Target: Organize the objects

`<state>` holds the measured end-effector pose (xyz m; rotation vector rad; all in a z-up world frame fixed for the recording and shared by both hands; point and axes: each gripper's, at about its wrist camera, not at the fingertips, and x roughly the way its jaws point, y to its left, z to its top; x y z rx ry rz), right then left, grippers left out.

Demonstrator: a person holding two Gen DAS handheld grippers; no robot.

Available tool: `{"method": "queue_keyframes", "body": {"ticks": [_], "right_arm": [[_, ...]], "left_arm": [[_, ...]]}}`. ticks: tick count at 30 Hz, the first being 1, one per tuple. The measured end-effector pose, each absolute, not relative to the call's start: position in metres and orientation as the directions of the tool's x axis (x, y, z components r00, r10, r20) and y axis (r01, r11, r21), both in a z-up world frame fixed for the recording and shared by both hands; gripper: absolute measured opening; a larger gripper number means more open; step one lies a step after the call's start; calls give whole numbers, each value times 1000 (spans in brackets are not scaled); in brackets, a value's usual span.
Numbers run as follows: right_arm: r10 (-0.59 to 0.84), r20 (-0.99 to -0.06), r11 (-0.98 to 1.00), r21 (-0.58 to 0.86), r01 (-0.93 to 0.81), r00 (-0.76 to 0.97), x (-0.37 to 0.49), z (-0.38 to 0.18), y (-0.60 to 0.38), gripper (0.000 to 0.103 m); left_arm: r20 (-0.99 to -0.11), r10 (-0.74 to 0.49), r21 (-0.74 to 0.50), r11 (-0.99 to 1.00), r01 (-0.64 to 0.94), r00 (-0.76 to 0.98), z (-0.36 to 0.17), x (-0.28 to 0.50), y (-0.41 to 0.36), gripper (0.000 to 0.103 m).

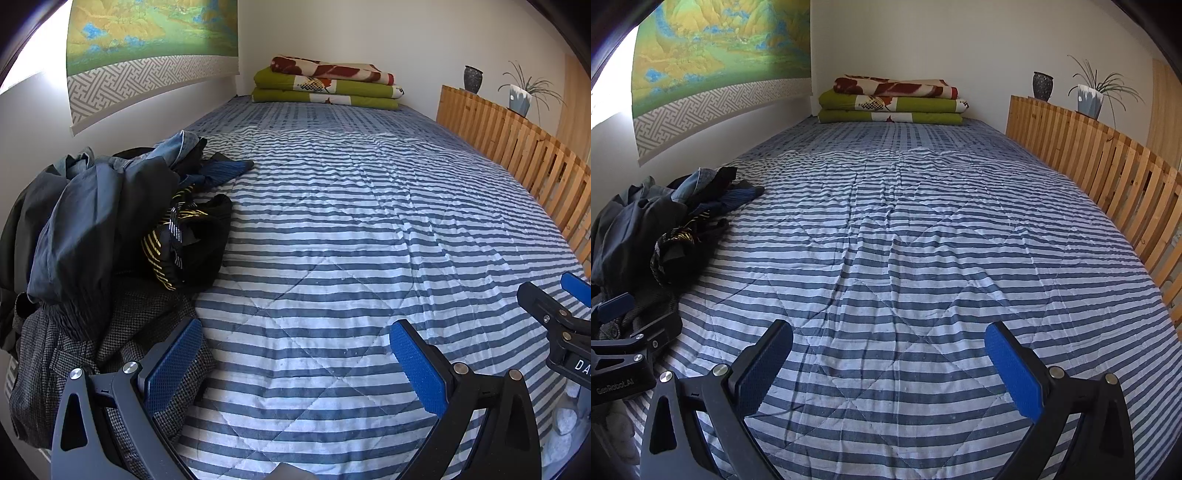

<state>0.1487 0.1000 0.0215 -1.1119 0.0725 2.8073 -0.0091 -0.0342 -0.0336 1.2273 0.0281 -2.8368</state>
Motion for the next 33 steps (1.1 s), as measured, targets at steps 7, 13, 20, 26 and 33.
{"method": "queue_keyframes", "body": {"ticks": [7, 13, 20, 26, 33], "right_arm": [[105, -673, -991, -7, -136, -732, 154, 30, 100, 103], [117, -660, -990, -16, -142, -742, 161, 38, 98, 103], [125, -650, -989, -24, -145, -749, 168, 43, 99, 103], [123, -651, -990, -24, -141, -750, 167, 41, 97, 103], [122, -650, -990, -23, -141, -750, 168, 40, 99, 103]], "left_arm": [[-721, -33, 3, -999, 44, -692, -23, -4, -29, 102], [-710, -34, 11, -999, 36, -703, -14, 4, -24, 102], [-710, -31, 6, -999, 39, -704, -10, 7, -22, 102], [-712, -26, 7, -1000, 31, -701, -11, 8, -20, 103], [-715, -27, 4, -999, 34, -698, -11, 6, -21, 102]]}}
